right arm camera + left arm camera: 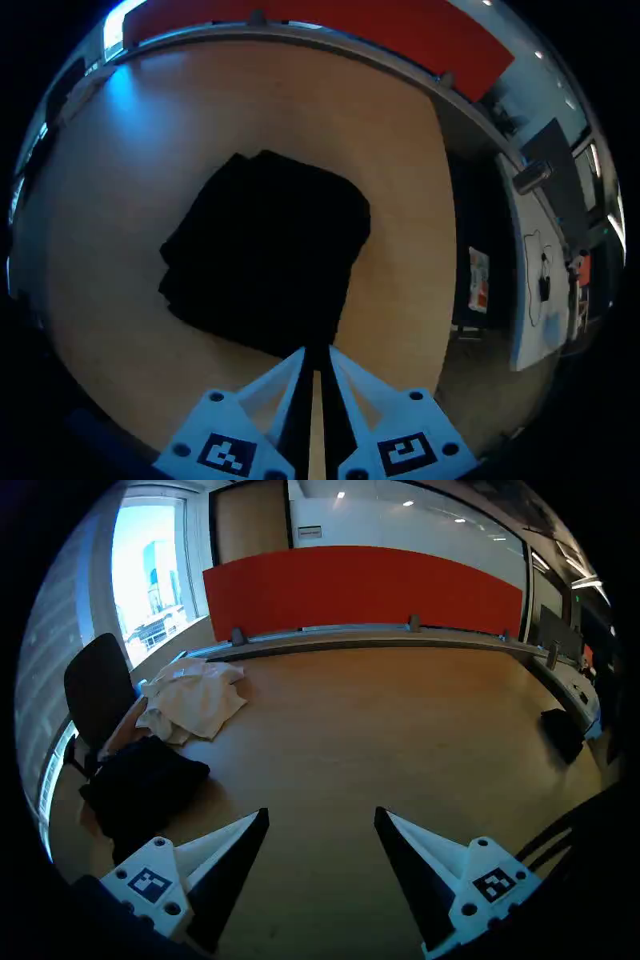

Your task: Fold towel

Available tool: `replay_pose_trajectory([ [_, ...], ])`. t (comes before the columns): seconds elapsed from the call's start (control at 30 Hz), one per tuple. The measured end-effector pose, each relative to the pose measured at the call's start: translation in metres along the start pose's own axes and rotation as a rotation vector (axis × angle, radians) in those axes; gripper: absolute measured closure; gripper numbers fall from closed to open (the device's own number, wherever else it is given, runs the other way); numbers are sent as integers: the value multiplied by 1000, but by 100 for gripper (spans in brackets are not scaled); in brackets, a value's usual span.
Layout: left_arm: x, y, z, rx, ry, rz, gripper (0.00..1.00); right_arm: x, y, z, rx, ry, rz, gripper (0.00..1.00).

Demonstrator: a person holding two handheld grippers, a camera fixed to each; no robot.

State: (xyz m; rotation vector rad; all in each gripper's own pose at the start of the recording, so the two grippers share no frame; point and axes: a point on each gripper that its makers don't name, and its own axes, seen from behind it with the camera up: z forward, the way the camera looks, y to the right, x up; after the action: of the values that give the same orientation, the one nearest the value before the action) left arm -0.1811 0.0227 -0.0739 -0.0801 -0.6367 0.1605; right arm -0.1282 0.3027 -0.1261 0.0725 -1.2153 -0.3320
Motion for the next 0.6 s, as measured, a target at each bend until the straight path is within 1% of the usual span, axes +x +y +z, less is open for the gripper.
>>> replay_pose_trajectory([
  [0.37, -4, -3, -1, 7, -5, 1, 2, -5, 1, 11, -27, -32, 20, 91],
  [0.6, -4, -4, -1, 8, -5, 3, 2, -5, 6, 16, -51, -44, 33, 89],
])
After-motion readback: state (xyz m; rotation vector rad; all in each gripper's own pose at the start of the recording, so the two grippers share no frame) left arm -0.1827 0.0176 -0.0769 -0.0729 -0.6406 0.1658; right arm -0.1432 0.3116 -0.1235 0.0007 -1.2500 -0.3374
